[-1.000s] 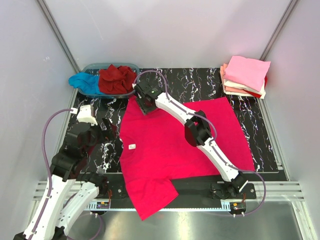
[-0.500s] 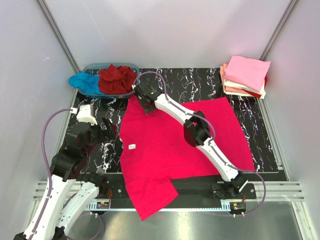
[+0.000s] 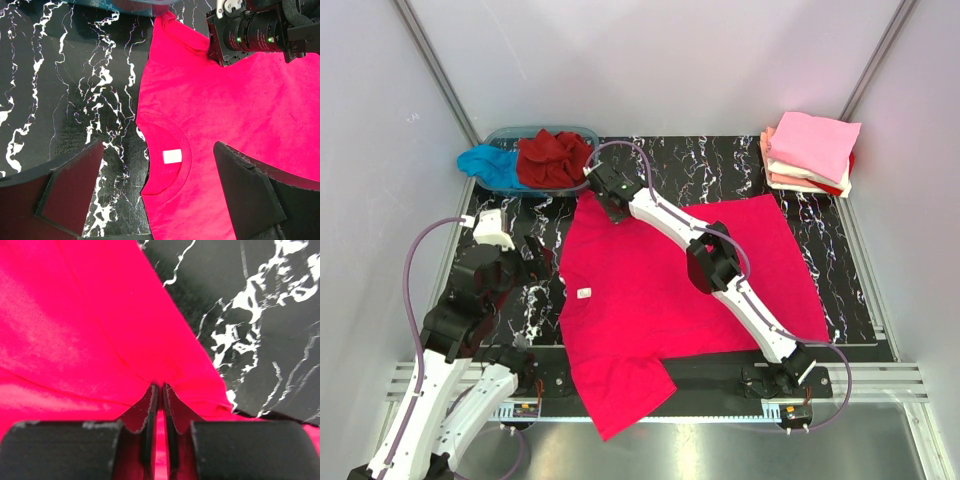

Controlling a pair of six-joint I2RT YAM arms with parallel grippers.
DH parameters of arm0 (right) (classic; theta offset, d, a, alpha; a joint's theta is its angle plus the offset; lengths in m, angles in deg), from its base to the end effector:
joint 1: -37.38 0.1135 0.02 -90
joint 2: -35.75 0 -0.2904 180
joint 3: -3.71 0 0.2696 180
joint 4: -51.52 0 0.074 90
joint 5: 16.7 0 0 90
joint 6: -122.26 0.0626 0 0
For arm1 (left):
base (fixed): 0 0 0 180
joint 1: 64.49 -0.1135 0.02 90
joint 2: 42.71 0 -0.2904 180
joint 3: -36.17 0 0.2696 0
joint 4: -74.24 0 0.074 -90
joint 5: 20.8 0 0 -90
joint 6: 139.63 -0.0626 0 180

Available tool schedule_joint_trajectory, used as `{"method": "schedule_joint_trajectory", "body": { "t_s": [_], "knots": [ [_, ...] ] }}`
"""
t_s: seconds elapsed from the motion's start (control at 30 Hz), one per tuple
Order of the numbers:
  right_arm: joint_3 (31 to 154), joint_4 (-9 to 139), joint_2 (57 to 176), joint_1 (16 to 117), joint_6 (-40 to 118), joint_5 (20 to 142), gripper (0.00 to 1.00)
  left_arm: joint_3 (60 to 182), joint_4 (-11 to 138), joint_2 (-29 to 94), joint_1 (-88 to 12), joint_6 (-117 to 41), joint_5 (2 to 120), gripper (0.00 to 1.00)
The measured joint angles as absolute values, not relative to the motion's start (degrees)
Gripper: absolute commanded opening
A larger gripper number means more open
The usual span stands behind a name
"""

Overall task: Fold and stack the t-shirts
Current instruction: Flatten the tshirt out

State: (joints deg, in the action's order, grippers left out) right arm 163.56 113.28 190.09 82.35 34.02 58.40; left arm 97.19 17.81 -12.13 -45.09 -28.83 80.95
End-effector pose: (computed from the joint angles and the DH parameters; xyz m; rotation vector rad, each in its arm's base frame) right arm 0.4534 0.4302 0.1533 -0.8290 2.3628 0.0007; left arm 0.1212 -0.0292 0.3385 -0.1544 2.0164 -0.2384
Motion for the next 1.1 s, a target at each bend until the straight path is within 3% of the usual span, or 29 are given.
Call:
{"method": "schedule_joint_trajectory", "body": {
  "t_s": [0.4,0.63,0.67,0.7,0.9,1.0,1.1],
  "knots": [
    [163.56,107.56,189.50,81.17,28.07,51.67,0.18,97.17,17.88,-11.34,-45.27,-28.86,80.27,0.99],
    [163.56,103.01,189.52,74.24,27.83,51.56,0.27,97.17,18.16,-10.18,-45.27,-28.88,79.62,0.99],
    [163.56,102.25,189.55,73.09,27.90,51.54,0.37,97.17,18.18,-9.96,-45.29,-28.88,79.47,0.99],
    [163.74,101.66,189.61,72.06,28.07,51.54,0.39,97.17,18.20,-9.72,-45.31,-28.90,79.33,0.99],
    [168.15,98.31,192.80,66.68,28.38,51.45,0.45,97.17,18.20,-8.56,-45.31,-29.23,78.66,0.99],
    [164.79,96.13,191.75,65.70,29.49,51.85,0.45,97.17,18.23,-7.99,-45.31,-29.27,78.42,0.99],
    [153.99,93.79,186.40,65.76,31.77,55.41,0.46,97.17,18.23,-7.69,-45.31,-29.27,78.26,0.99]
  ]
}}
